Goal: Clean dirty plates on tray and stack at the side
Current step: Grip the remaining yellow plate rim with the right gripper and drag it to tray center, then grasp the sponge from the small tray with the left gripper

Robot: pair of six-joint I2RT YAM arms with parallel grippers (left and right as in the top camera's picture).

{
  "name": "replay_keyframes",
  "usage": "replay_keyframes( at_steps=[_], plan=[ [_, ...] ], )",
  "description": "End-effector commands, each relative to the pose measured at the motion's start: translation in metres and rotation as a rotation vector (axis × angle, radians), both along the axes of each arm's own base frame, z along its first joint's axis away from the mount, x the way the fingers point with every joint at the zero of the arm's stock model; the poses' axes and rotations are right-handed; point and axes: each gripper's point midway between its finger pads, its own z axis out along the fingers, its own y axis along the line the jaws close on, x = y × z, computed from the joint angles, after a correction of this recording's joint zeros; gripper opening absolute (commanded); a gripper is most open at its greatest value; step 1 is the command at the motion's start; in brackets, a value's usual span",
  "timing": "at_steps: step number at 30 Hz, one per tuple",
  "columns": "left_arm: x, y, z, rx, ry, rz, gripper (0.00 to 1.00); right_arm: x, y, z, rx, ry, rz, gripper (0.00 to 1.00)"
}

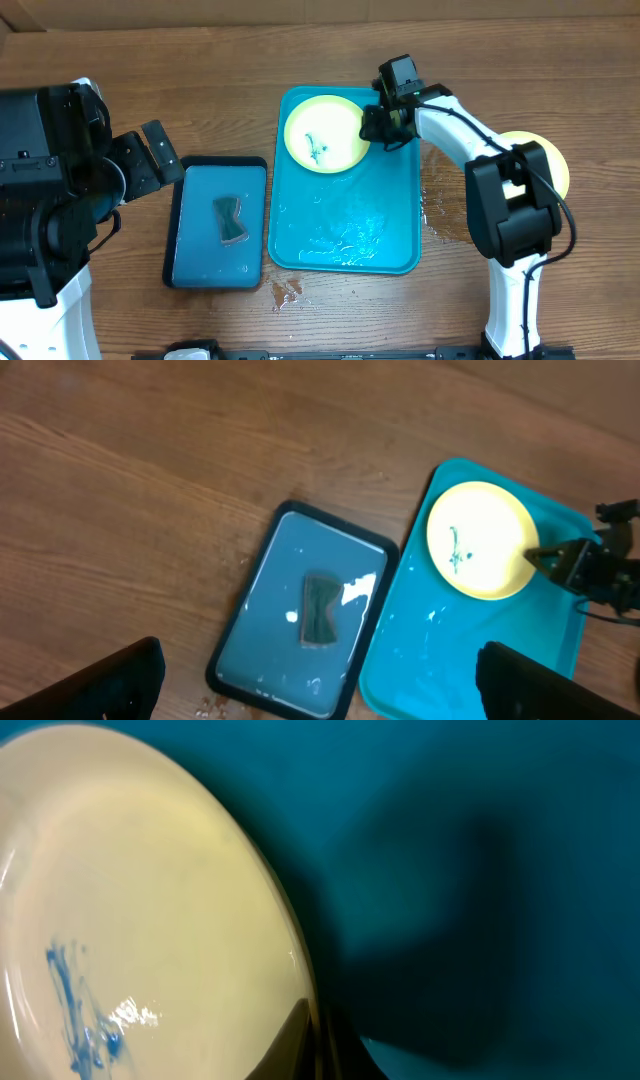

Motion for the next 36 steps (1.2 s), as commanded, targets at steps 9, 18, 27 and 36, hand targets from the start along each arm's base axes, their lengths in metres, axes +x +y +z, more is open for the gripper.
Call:
replay_keyframes(
  at_steps=[9,18,27,36],
  plan=[
    [-0.007,-0.015,-0.004,-0.061,0.037,-0.069,1.0,-0.059,-0.049,0.165,0.005,-0.094,-0.016,0.04],
    [-0.012,-0.019,-0.048,-0.069,0.225,-0.114,1.0,-0.156,-0.053,0.104,-0.085,0.273,-0.024,0.04],
    [-0.002,-0.019,-0.113,-0.091,0.379,-0.112,0.96,-0.158,-0.033,0.016,0.032,0.227,-0.165,0.04],
    [0.006,-0.023,-0.188,-0.123,0.458,-0.119,0.89,-0.142,-0.033,0.083,0.052,0.034,-0.06,0.38]
  ],
)
